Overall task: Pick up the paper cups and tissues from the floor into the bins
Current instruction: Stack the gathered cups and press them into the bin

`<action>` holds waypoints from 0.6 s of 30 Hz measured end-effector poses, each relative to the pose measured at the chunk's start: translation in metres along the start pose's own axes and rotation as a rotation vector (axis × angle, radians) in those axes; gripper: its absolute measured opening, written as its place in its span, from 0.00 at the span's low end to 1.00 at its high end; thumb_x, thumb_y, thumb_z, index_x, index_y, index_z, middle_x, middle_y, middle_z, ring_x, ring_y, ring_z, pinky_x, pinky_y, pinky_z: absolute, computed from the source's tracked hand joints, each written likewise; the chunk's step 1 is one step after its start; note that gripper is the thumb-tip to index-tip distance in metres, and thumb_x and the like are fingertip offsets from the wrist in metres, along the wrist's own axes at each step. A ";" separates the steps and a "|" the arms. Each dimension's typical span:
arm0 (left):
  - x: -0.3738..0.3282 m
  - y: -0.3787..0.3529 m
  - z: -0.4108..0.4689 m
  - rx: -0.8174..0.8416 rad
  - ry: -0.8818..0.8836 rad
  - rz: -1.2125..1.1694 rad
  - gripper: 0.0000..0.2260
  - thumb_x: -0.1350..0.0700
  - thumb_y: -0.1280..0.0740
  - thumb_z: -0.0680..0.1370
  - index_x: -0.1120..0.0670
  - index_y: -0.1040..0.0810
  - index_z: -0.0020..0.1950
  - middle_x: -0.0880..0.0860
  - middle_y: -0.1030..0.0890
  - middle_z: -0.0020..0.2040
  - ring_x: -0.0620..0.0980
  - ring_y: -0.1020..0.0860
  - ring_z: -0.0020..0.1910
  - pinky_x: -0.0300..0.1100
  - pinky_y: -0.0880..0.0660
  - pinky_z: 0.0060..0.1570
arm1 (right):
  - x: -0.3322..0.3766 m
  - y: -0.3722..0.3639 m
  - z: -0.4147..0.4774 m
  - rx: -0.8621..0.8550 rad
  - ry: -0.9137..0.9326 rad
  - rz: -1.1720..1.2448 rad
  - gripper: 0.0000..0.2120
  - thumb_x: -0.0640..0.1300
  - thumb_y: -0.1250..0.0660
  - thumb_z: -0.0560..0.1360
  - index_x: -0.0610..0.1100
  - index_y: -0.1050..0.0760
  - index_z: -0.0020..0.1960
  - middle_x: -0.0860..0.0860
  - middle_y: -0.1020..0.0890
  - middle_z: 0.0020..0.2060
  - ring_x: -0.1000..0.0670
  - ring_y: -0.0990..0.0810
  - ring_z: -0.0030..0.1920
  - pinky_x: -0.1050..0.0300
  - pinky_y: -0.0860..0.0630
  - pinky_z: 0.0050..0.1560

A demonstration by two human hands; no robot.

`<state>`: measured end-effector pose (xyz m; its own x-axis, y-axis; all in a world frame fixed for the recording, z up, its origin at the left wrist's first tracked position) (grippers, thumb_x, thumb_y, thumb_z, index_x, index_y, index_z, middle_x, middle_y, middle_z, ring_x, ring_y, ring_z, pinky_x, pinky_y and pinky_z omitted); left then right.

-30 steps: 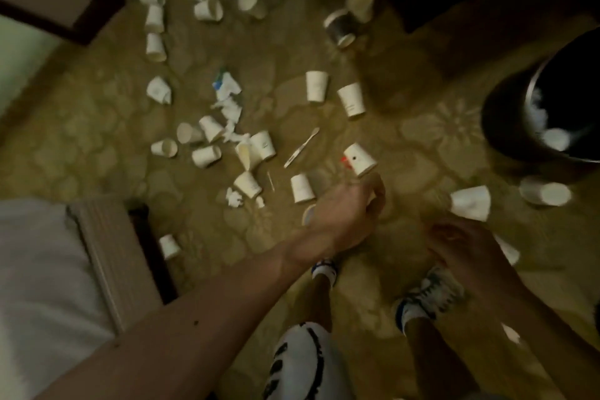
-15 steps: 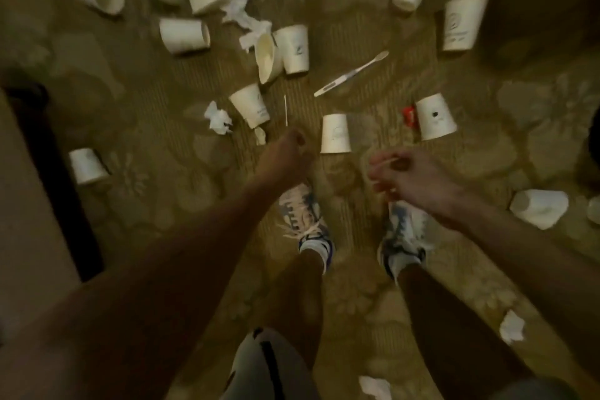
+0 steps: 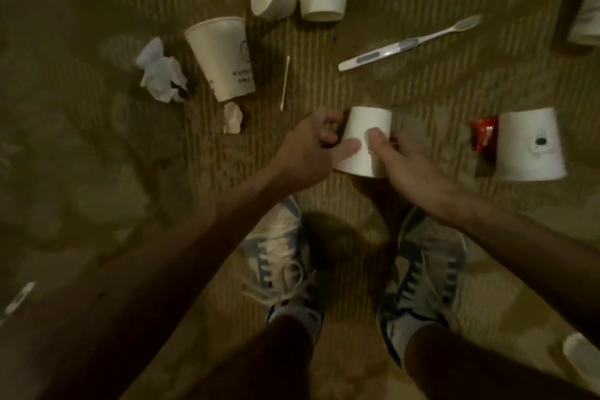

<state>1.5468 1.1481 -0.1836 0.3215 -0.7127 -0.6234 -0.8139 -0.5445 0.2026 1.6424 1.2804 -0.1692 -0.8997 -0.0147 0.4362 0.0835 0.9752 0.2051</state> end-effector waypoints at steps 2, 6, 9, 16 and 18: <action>0.003 -0.004 0.007 0.046 -0.038 -0.038 0.21 0.49 0.27 0.75 0.49 0.27 0.66 0.49 0.20 0.51 0.40 0.20 0.44 0.36 0.24 0.37 | -0.004 -0.001 0.009 -0.055 0.057 -0.012 0.31 0.70 0.41 0.74 0.50 0.33 0.68 0.57 0.21 0.54 0.55 0.21 0.52 0.50 0.24 0.56; -0.016 -0.009 0.016 0.103 -0.203 -0.016 0.15 0.57 0.27 0.74 0.47 0.25 0.58 0.46 0.20 0.45 0.38 0.20 0.38 0.33 0.25 0.35 | 0.006 0.001 0.009 0.090 0.216 0.184 0.19 0.63 0.32 0.74 0.57 0.24 0.62 0.57 0.15 0.51 0.56 0.16 0.51 0.57 0.20 0.51; -0.049 -0.015 0.023 0.217 -0.296 -0.016 0.17 0.54 0.24 0.72 0.44 0.23 0.58 0.46 0.17 0.47 0.45 0.18 0.42 0.39 0.21 0.38 | 0.005 0.028 0.006 0.020 0.253 0.269 0.08 0.56 0.34 0.77 0.60 0.22 0.55 0.56 0.15 0.51 0.60 0.16 0.47 0.67 0.22 0.42; -0.113 -0.078 0.061 0.404 -0.302 -0.154 0.10 0.60 0.27 0.74 0.48 0.19 0.52 0.47 0.17 0.41 0.49 0.17 0.40 0.42 0.20 0.34 | -0.026 0.146 0.000 -0.402 0.101 0.323 0.27 0.71 0.36 0.69 0.48 0.23 0.51 0.49 0.16 0.38 0.52 0.16 0.32 0.60 0.26 0.27; -0.111 -0.105 0.071 0.379 -0.250 -0.119 0.09 0.64 0.30 0.77 0.51 0.22 0.52 0.47 0.21 0.31 0.48 0.20 0.34 0.40 0.23 0.29 | -0.029 0.170 -0.001 -0.431 0.124 0.344 0.26 0.71 0.37 0.69 0.49 0.25 0.52 0.52 0.17 0.36 0.56 0.18 0.29 0.64 0.29 0.23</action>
<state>1.5622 1.3156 -0.1892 0.3348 -0.5013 -0.7979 -0.9127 -0.3829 -0.1424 1.6834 1.4460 -0.1464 -0.7344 0.2371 0.6359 0.5543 0.7501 0.3606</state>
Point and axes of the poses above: each hand's wrist, its own z-axis towards the middle knuckle, its own y-axis out of the back of the hand, x = y × z, the point moved 5 cm from there along z, towards the middle knuckle
